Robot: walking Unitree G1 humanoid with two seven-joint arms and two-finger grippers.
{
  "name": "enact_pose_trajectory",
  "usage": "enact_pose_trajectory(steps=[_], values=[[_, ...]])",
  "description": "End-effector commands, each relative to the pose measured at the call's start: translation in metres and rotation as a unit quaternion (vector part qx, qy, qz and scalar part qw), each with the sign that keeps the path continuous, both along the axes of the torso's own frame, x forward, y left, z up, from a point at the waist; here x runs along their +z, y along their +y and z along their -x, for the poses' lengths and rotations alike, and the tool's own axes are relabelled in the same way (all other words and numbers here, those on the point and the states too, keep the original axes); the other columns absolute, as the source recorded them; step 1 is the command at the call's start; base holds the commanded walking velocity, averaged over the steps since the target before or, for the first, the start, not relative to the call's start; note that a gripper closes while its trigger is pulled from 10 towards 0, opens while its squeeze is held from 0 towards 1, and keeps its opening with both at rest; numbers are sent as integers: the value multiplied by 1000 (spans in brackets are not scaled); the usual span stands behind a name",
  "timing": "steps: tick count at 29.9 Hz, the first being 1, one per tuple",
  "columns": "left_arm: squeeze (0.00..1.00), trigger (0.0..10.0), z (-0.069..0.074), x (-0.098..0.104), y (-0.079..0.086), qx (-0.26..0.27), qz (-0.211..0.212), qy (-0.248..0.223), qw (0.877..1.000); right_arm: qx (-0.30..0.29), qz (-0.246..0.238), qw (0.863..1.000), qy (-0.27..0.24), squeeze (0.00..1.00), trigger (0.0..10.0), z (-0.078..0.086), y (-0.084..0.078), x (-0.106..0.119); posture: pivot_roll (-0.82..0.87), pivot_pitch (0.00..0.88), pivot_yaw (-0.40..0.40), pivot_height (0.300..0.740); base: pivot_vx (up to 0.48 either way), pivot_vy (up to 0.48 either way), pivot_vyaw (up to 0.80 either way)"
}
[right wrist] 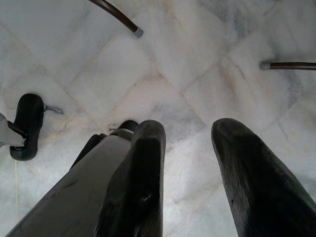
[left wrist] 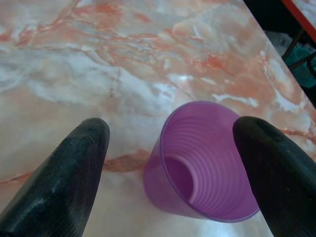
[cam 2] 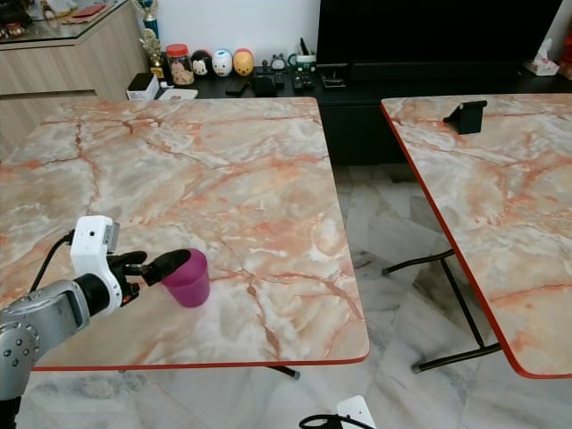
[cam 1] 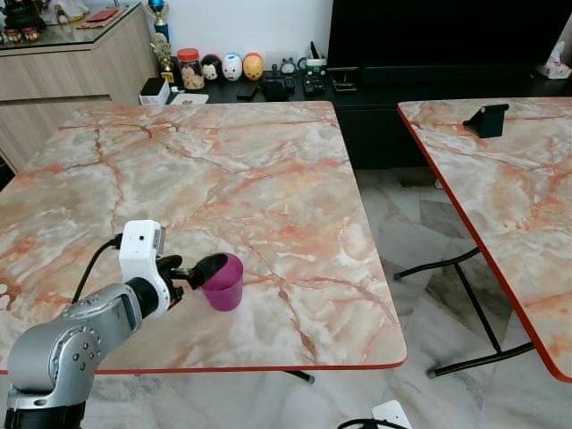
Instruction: Setting the table
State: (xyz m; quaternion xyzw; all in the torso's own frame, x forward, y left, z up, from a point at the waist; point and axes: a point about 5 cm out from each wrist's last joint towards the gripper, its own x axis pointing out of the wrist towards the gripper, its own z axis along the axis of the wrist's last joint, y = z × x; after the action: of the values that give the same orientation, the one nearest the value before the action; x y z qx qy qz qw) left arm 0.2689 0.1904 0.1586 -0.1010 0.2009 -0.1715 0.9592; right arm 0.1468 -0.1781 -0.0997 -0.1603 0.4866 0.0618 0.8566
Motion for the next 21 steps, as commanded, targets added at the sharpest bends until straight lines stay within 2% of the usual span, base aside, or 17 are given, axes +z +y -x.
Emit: enact_pose_trajectory(steps=[1,19,20,21], values=[[0,10000,2,2,-2,-6,-17,-3,1000,3,0,1000,-6,0,10000,-3,2,1,60,0,29,740,0,0,0],[0,10000,3,-3,-7,-20,-43,0,999,5,-2,1000,-11,0,10000,-6,5,2,61,0,27,740,0,0,0],[0,4471,2,-3,-7,-20,-45,-1,999,6,-2,1000,-12,0,10000,-6,5,2,61,0,27,740,0,0,0],[0,4471,2,-3,-7,-20,-45,-1,999,6,-2,1000,-12,0,10000,-6,5,2,61,0,27,740,0,0,0]])
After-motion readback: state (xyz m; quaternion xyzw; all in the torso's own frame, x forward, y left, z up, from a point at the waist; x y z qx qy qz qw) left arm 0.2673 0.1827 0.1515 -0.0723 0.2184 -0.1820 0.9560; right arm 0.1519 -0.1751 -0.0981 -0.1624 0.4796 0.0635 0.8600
